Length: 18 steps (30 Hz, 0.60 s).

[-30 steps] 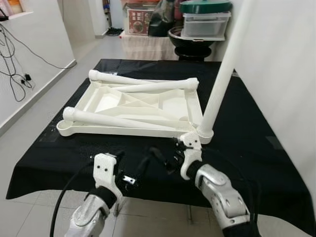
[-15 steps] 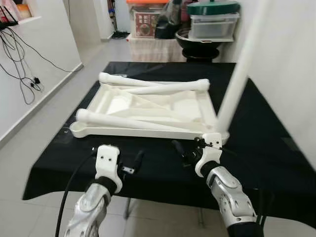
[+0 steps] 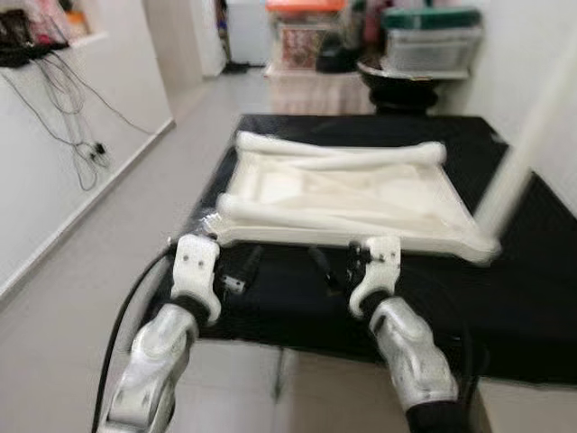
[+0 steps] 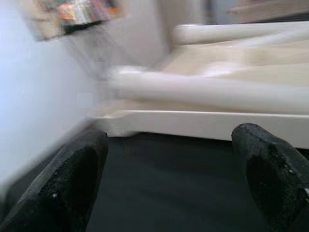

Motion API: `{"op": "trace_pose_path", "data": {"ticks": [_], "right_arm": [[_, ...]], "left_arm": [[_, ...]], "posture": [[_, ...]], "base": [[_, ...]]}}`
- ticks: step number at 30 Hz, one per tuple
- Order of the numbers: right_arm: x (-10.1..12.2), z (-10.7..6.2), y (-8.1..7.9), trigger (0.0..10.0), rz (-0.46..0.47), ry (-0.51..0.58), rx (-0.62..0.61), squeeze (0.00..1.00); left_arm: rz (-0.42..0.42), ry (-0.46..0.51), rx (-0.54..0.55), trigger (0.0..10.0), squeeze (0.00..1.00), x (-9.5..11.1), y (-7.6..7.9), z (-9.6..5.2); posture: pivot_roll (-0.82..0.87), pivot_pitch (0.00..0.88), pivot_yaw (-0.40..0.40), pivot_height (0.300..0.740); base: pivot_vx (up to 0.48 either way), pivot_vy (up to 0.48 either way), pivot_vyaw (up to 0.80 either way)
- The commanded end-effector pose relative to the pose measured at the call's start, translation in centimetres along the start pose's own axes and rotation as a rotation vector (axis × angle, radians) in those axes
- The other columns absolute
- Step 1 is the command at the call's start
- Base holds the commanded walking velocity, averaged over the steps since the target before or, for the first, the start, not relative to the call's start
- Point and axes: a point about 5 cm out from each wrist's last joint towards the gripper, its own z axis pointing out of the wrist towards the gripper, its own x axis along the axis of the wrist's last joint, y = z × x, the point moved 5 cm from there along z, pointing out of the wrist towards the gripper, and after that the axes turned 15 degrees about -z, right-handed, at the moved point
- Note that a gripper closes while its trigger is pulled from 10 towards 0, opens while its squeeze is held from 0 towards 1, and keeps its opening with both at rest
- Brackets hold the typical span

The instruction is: Building children table

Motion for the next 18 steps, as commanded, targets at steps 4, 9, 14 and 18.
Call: {"op": "trace_pose_path", "data": {"ticks": [4,9,14,18], "right_arm": [[-0.4,-0.2,1.5,10.0,-0.001,-0.01,-0.062,0.0],[-0.4,-0.2,1.9,10.0,-0.015,-0.014,-0.09,0.0],[-0.5,-0.2,2.0,10.0,-0.021,-0.019,-0.094,0.0],[-0.3,-0.1,1.9,10.0,-0.034,-0.015,-0.093,0.0]], "left_arm": [[-0.045,-0.006,0.004,10.0,0.0,-0.6,-0.1,-0.3],[-0.03,-0.007,0.016,10.0,0.0,-0.4,-0.7,-0.3],[-0.005,0.003,0.013,10.0,0.0,-0.1,-0.8,-0.2],[0.001,0.006,0.01,10.0,0.0,0.0,-0.8,-0.2]], "posture": [[0.03,0.028,0.023,0.74],[0.03,0.026,0.023,0.74],[0.03,0.025,0.023,0.74],[0.03,0.025,0.022,0.74]], "base": [[0.0,0.0,0.0],[0.0,0.0,0.0],[0.0,0.0,-0.12],[0.266,0.0,-0.4]]}}
